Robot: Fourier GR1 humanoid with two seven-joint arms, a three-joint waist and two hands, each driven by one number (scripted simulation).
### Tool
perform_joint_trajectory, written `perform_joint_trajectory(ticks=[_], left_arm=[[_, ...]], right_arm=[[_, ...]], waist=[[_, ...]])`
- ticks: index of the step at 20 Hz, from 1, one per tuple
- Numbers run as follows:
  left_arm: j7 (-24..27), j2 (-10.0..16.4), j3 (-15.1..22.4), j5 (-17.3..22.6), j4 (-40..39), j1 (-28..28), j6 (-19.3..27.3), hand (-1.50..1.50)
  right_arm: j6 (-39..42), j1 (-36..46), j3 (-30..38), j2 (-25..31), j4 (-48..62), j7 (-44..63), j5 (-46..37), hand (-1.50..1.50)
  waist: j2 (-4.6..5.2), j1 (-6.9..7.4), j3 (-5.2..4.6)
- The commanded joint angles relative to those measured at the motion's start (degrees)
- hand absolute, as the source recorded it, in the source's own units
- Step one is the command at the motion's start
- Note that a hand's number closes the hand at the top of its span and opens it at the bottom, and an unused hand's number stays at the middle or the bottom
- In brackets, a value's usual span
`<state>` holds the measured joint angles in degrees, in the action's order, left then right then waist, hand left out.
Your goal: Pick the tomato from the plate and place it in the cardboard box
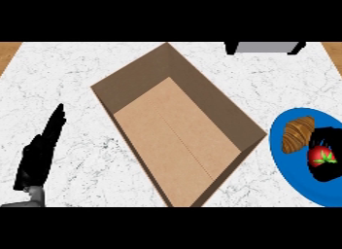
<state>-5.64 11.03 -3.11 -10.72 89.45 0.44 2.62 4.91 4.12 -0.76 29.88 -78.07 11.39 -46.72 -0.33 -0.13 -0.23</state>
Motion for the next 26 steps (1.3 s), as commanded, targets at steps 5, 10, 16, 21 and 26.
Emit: perform_joint_trajectory(ticks=[5, 10, 16, 21, 26], left_arm=[[-0.1, -0.6, -0.3, -0.5, 0.3, 0.8, 0.5, 0.00], [-5.3, -1.0, 1.0, -1.2, 5.6, 0.3, -0.2, 0.00], [1.3, -0.8, -0.1, -1.0, 1.0, 2.3, 0.0, 0.00], [-0.4, -2.0, 0.7, -1.8, 0.9, 0.9, 0.7, 0.00], [-0.7, -1.6, 0.5, -1.3, 1.7, -0.1, -0.7, 0.00]], right_arm=[[3.2, -6.6, -7.9, -0.2, -23.4, 4.5, -7.3, 1.50], [3.5, -10.7, -3.2, -0.7, -31.8, 3.1, -4.2, 1.50], [3.6, -8.8, -2.1, -6.6, -43.4, -2.4, 10.9, 1.50], [9.0, -3.8, -1.5, -8.3, -50.3, 1.8, 17.7, 1.50], [11.2, 11.0, -9.4, -14.6, -49.6, 15.8, 15.1, 1.50]], waist=[[0.08, -0.34, 0.16], [0.16, -0.22, 0.23], [-0.07, -0.80, 0.21], [0.19, -0.13, 0.22], [0.32, 0.74, 0.18]])
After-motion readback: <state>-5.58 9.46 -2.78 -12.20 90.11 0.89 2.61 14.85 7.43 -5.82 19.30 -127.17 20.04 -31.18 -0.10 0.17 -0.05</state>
